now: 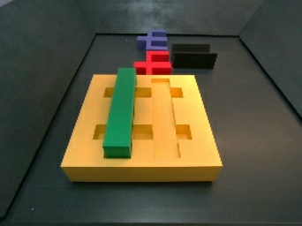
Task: Pick up the blue object. Move up. Move to above the board. Insert the blue object.
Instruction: Move to above the board, then insert the blue object.
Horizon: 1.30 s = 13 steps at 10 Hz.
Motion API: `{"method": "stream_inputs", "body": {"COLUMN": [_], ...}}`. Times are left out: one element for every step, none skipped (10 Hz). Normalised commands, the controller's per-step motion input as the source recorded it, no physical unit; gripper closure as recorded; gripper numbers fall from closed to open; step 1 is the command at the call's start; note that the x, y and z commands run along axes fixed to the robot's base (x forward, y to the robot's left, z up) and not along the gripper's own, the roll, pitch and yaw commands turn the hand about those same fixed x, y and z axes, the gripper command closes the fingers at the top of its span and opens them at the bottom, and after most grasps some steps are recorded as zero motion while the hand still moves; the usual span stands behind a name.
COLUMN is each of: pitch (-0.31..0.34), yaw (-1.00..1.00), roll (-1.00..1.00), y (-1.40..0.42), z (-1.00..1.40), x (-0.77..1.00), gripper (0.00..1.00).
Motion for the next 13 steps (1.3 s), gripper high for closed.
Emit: {"method": "stream_inputs", "body": {"pitch": [0.175, 0.167, 0.000, 0.000, 0.000, 0.000, 0.000, 0.000, 0.000, 0.000, -0.007, 0.000, 0.000], "yaw": [0.01, 0.01, 0.00, 0.00, 0.00, -0.01, 0.00, 0.00, 0.00, 0.00, 0.00, 0.18, 0.20], "roll": [0.06, 0.08, 0.00, 0.00, 0.00, 0.00, 0.01, 0.03, 0.02, 0.01, 0.08, 0.14, 0.18], "y": [-0.68, -0.33, 0.00, 0.03, 0.18, 0.12, 0.08, 0.09, 0.09, 0.07, -0.26, -0.53, -0.49], "z": [0.11, 0.06, -0.23, -0.63, -1.00, -1.00, -1.00, -1.00, -1.00, -1.00, -1.00, -0.99, -0.93], "x": [0.47, 0.26, 0.00, 0.07, 0.30, 0.35, 0.47, 0.46, 0.42, 0.40, 0.19, 0.22, 0.19], "gripper": [1.00, 1.00, 1.00, 1.00, 1.00, 1.00, 1.00, 1.00, 1.00, 1.00, 1.00, 1.00, 1.00]}}
